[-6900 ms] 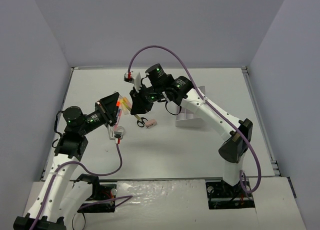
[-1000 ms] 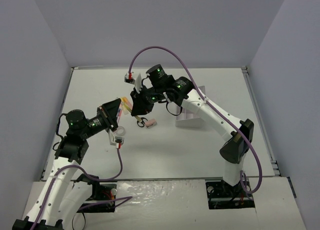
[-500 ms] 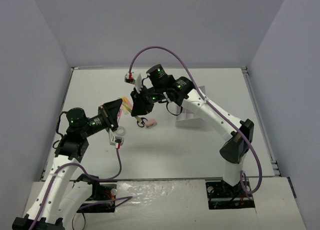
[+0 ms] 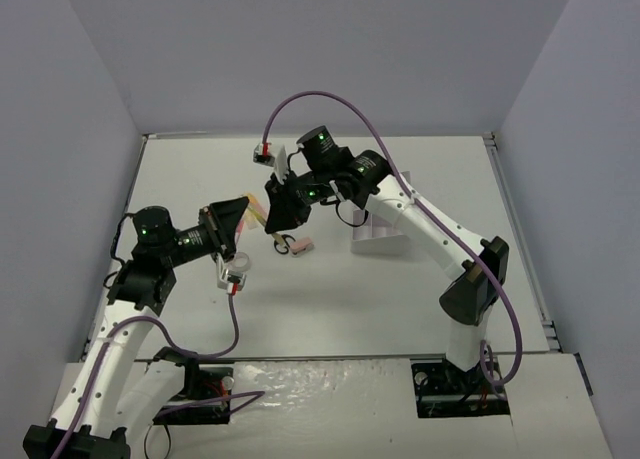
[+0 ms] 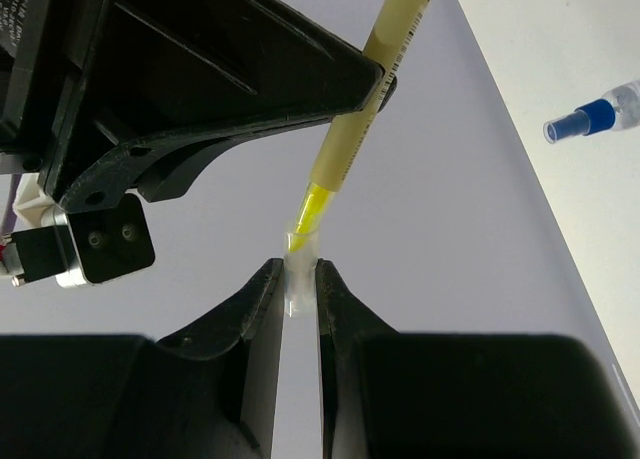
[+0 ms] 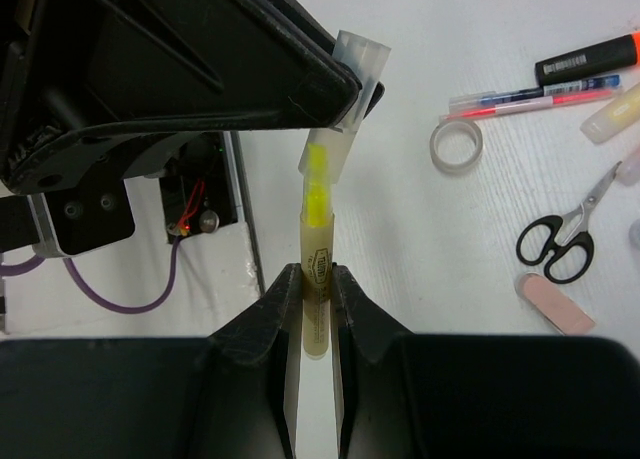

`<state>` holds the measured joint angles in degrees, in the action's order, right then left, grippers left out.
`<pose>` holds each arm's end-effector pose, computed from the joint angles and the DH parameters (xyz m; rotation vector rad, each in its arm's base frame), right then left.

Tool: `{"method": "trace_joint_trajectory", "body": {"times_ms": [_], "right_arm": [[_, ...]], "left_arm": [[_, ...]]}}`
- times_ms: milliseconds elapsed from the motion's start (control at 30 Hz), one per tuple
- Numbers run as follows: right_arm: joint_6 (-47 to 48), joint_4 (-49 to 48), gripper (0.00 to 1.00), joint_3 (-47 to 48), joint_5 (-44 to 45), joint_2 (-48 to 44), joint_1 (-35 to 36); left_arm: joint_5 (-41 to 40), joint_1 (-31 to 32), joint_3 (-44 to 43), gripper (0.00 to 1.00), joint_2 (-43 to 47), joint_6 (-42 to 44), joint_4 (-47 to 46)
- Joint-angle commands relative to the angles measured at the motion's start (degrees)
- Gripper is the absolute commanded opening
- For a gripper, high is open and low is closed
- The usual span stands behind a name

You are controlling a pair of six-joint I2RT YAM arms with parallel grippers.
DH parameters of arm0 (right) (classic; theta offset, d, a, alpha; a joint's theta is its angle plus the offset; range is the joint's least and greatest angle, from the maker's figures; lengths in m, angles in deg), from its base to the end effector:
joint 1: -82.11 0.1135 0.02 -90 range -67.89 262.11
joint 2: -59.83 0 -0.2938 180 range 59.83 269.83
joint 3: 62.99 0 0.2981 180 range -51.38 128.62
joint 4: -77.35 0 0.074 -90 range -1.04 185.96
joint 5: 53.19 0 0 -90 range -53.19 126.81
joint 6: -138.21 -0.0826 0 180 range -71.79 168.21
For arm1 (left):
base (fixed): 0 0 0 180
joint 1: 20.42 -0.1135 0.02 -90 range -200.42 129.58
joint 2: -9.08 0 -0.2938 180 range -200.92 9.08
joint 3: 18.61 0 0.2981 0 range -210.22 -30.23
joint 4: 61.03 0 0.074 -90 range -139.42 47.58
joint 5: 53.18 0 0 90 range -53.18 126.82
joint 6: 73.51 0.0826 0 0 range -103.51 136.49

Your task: Sort the stationery into containers

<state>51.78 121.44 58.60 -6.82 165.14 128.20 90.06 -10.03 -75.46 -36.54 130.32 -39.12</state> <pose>0.3071 0.4012 0.4180 -1.3278 1.6751 1.2295 0.2125 -0.1062 0.3587 1.7034 0.1588 0.5376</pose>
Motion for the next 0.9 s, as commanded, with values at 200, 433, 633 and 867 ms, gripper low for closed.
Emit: {"method": "trace_joint_trajectory", "body": {"times_ms": [200,433,633,867], "right_arm": [[-7.5,-3.7,0.0,3.7,-8.5,0.4,-2.6],[-9.9,-3.8,0.0,4.5,-5.1,1.7,-2.6],[-11.2,-3.8,0.0,11.8,0.0,4.9,-2.8],[-10.9,-4.7,0.0,15.6,3.0,8.4,-2.7]], "left_arm": [[10.7,1.0,-5.2,0.0,-5.3,43.3,-3.6],[10.4,1.8,-5.1,0.0,-7.0,43.3,-6.7],[10.0,1.7,-3.2,0.0,-6.6,43.3,-7.7],[9.4,1.7,-3.0,0.0,-6.7,43.3,-7.7]]}}
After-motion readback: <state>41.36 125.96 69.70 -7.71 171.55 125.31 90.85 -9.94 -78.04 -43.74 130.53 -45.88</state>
